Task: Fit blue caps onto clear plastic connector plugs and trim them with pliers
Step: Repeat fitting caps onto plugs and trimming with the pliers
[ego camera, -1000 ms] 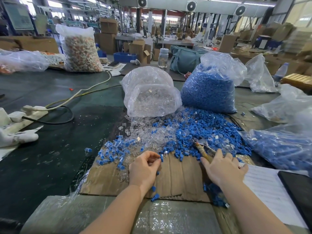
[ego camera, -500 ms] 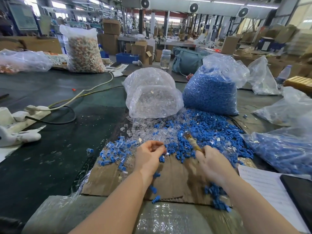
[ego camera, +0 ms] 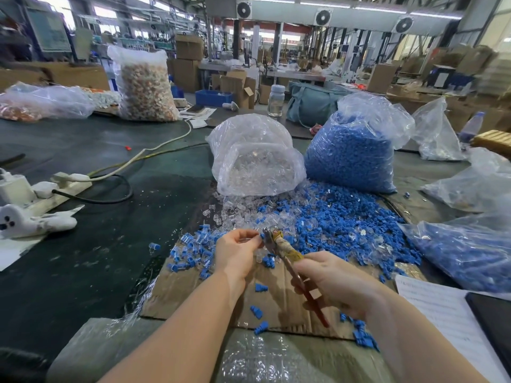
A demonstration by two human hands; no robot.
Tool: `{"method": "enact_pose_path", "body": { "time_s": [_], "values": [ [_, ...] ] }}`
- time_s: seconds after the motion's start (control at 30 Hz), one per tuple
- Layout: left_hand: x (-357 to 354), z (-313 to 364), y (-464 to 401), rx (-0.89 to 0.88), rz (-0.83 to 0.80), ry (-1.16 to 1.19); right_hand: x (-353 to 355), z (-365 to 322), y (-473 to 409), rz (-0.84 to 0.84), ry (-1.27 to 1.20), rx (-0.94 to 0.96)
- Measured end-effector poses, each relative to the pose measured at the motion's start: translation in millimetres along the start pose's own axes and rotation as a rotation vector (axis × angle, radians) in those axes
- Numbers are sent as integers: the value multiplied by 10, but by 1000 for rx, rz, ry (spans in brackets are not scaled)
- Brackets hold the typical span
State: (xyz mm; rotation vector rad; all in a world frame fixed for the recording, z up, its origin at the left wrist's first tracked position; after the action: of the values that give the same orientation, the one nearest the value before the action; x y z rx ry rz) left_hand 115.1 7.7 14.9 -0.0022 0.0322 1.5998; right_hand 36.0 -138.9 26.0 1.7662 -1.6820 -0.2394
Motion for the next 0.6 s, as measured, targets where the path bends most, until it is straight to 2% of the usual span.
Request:
{"method": "enact_pose_path", "body": {
  "time_s": [0.2,0.4,0.6],
  "values": [
    [3,46,-4,-10,2,-51,-21,46,-16,-49,14,-39],
    [-5,74,-29,-4,-10,-63,-1,31,-69,-30,139,-51],
    [5,72,-28,5,29,-24,39,44,-80,-16,91,-76]
  ]
}}
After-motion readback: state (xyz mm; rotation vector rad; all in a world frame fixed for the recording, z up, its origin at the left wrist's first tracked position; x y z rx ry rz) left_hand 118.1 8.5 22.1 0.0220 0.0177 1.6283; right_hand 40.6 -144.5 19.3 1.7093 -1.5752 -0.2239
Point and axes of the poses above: each hand's wrist, its own y-axis away from the middle knuckle, its own x-axis out of the back of the hand, z = x × y, the point moved 9 cm from there along -y, towards the middle knuckle, and after that the axes turned 10 degrees about -x, right-handed, at the moved point
